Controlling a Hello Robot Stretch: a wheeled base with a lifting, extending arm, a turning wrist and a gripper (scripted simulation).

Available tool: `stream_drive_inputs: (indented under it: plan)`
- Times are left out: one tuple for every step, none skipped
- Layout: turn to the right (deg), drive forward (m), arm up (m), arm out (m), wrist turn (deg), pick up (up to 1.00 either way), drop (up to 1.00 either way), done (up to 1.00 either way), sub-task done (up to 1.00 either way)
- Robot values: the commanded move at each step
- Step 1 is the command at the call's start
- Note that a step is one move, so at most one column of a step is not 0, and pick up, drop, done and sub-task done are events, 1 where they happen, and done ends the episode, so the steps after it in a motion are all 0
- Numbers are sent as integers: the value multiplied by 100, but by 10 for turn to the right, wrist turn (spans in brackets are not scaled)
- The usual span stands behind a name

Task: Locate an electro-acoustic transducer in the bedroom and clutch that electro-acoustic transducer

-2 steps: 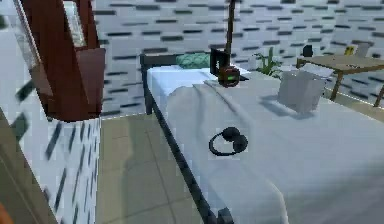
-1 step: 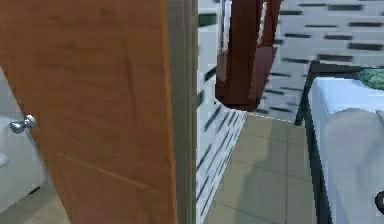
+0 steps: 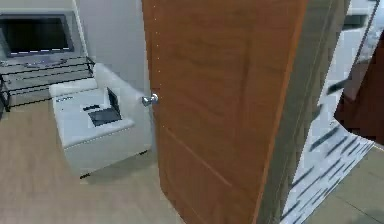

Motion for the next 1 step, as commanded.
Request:
stream_drive_inputs:
  plan:
    - [450,0,0,0,0,0,0,0,0]
